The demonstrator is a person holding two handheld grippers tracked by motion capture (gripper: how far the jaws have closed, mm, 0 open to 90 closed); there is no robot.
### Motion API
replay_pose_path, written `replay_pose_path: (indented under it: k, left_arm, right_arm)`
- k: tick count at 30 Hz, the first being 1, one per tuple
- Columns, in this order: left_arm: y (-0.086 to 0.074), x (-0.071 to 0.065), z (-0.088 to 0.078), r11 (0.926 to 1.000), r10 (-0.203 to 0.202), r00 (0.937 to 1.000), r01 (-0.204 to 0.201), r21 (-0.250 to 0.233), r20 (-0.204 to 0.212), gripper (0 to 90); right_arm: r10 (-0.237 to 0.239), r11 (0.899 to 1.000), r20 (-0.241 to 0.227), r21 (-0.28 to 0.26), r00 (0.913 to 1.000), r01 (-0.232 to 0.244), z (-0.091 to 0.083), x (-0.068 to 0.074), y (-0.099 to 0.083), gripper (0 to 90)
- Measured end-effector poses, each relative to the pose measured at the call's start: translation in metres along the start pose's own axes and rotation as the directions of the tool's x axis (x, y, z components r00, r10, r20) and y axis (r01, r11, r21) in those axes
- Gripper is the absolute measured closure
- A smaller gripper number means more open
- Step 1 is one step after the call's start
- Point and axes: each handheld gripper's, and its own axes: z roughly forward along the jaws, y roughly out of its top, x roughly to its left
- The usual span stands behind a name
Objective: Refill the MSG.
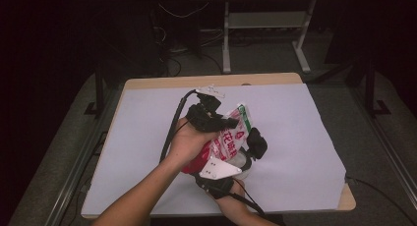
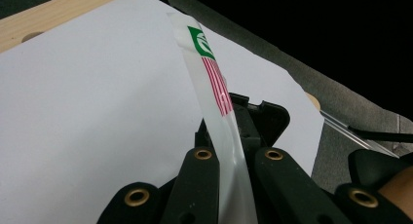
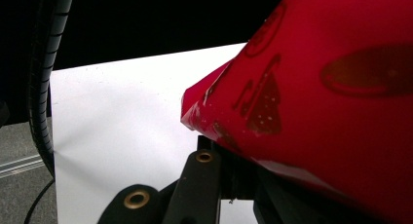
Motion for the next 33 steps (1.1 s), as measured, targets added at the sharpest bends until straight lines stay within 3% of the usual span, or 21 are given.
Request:
replay_pose_path:
  k: [33]
  left_arm:
    - [0.0002, -0.0024, 0.0053, 1.0, 0.001, 1.0, -0.001, 0.004, -0.001, 89.8]
  right_arm:
    - [0.012, 1.0, -0.004, -0.006, 0.9999, -0.012, 0.0, -0.0007, -0.0001, 89.9]
